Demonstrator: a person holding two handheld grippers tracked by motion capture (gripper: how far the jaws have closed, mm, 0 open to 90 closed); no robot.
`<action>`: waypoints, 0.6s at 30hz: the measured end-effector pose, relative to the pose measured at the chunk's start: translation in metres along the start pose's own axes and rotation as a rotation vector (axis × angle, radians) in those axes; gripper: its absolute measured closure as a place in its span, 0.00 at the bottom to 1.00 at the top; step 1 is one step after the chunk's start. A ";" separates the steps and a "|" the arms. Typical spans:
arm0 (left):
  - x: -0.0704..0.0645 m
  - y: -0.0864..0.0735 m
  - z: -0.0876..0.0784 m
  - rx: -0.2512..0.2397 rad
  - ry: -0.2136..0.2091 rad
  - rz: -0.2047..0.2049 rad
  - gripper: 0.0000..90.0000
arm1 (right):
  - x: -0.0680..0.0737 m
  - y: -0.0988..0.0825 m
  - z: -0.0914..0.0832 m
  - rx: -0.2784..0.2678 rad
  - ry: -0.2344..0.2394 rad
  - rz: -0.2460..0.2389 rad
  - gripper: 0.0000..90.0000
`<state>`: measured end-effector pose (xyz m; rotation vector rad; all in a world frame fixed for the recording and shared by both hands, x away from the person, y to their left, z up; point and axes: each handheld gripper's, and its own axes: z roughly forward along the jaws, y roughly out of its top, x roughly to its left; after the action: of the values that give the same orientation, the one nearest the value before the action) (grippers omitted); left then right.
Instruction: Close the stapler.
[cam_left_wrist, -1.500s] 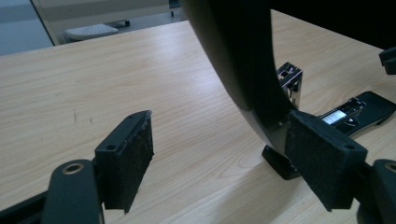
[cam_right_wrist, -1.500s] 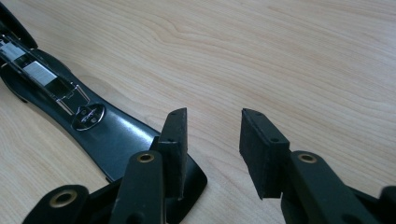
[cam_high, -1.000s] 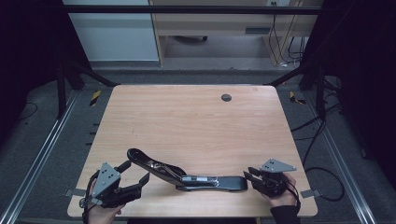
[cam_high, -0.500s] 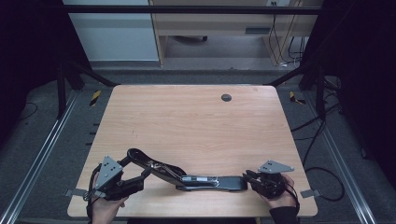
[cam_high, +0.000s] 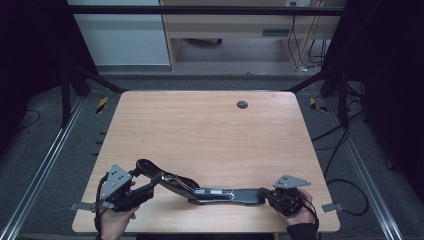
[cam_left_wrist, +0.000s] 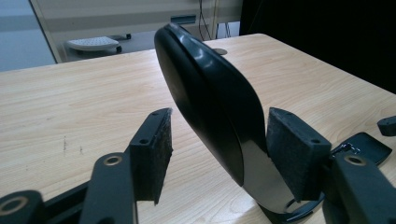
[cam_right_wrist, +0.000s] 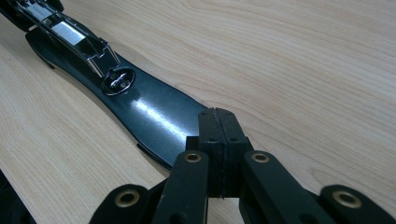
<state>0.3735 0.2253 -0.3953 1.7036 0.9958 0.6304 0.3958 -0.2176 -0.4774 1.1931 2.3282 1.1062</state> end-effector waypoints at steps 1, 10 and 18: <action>0.000 0.000 0.000 0.000 -0.003 -0.003 0.47 | 0.001 0.000 0.000 0.002 0.006 0.007 1.00; -0.001 0.001 0.000 -0.002 -0.019 -0.010 0.56 | 0.005 0.000 0.008 0.023 0.023 -0.002 1.00; -0.002 0.001 -0.001 -0.001 -0.016 -0.036 0.58 | 0.007 -0.001 0.008 0.025 0.039 0.004 1.00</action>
<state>0.3722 0.2237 -0.3941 1.6837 1.0127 0.5927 0.3958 -0.2087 -0.4833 1.1959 2.3768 1.1143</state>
